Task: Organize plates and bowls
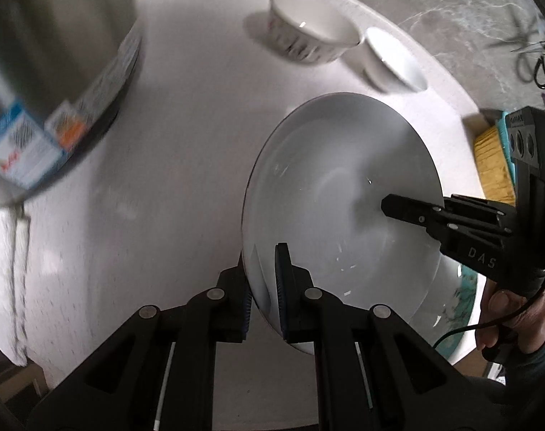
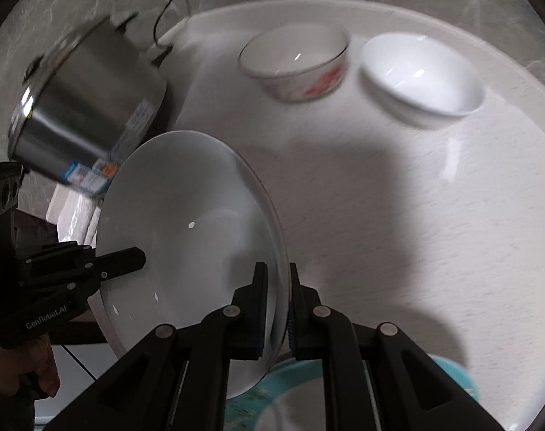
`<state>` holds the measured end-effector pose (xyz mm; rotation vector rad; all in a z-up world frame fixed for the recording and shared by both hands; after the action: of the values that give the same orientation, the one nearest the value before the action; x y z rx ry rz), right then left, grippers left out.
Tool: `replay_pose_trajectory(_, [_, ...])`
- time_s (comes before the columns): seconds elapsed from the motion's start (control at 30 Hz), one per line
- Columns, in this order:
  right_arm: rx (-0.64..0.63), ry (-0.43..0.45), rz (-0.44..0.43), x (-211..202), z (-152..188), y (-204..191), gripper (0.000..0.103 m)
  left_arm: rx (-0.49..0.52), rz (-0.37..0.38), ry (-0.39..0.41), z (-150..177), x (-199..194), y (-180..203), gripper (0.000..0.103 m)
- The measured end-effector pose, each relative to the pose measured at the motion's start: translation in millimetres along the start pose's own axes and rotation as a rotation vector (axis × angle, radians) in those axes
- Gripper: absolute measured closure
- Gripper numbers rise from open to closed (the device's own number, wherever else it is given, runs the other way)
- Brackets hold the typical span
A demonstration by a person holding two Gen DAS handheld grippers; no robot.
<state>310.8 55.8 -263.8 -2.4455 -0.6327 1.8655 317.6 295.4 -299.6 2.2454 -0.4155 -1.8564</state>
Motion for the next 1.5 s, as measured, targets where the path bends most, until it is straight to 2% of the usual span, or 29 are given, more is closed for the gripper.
replay_pose_trajectory(0.27, [-0.004,-0.034,0.020,21,7,-11,0.092,-0.008,0.001,-0.016,21,15,-8,0.094])
replay_pose_trajectory(0.47, [-0.009,-0.031,0.021,25,4,-13,0.090,-0.016,0.013,-0.004,15,19,-10,0.093])
replay_pose_trajectory(0.57, [0.009,-0.033,-0.003,28,4,-16,0.084,-0.027,0.037,0.004,11,18,-7,0.081])
replay_pose_trajectory(0.6, [0.018,-0.029,-0.017,27,4,-17,0.079,-0.025,0.033,0.008,10,18,-5,0.062])
replay_pose_trajectory(0.63, [0.021,-0.015,-0.019,25,4,-17,0.076,-0.026,0.033,0.020,9,16,-6,0.031])
replay_pose_trajectory(0.67, [0.021,-0.001,-0.021,21,3,-16,0.072,-0.031,0.035,0.031,8,13,-6,0.021])
replay_pose_trajectory(0.7, [0.023,0.010,-0.028,17,2,-16,0.064,-0.034,0.035,0.038,8,8,-6,0.016])
replay_pose_trajectory(0.73, [0.028,0.025,-0.029,12,1,-16,0.059,-0.035,0.036,0.047,6,3,-5,0.016])
replay_pose_trajectory(0.77, [0.033,0.041,-0.027,7,-1,-15,0.049,-0.037,0.038,0.055,4,-3,-5,0.016])
replay_pose_trajectory(0.8, [0.037,0.061,-0.027,0,-2,-14,0.044,-0.041,0.037,0.063,1,-10,-6,0.016])
replay_pose_trajectory(0.87, [0.056,0.090,-0.025,-16,-5,-6,0.041,-0.035,0.046,0.087,-8,-27,-4,0.016])
replay_pose_trajectory(0.9, [0.068,0.103,-0.029,-24,-7,0,0.036,-0.017,0.054,0.114,-17,-40,1,0.016])
replay_pose_trajectory(0.97, [0.103,0.152,-0.042,-47,-11,13,0.030,0.018,0.046,0.146,-30,-59,7,0.011])
replay_pose_trajectory(1.03, [0.140,0.210,-0.049,-74,-16,30,0.029,0.057,0.061,0.178,-51,-73,23,0.008])
replay_pose_trajectory(1.1, [0.178,0.264,-0.051,-101,-21,52,0.018,0.084,0.081,0.195,-68,-80,37,0.008])
replay_pose_trajectory(1.3, [0.243,0.380,-0.025,-156,-39,127,0.013,0.090,0.070,0.175,-108,-70,68,0.008])
replay_pose_trajectory(1.4, [0.264,0.382,-0.032,-159,-53,156,0.013,0.098,0.077,0.143,-128,-51,97,0.008])
replay_pose_trajectory(1.47, [0.272,0.379,-0.034,-153,-64,171,0.013,0.101,0.059,0.098,-142,-27,117,0.008])
replay_pose_trajectory(1.5, [0.269,0.370,-0.026,-149,-70,178,0.014,0.087,0.075,0.079,-150,-14,129,0.008])
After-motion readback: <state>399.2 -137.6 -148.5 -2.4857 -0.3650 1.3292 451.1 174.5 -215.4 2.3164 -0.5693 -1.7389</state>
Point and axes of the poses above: each gripper's, at about its wrist camera, not at the fingertips, and x roughly the way its jaws point, y to its right, z to its underside, the point moved 8 cm from there along x, roughly the way its jaws point, and after that the axes turned 3 degrees about z, right-handed, at the moved point
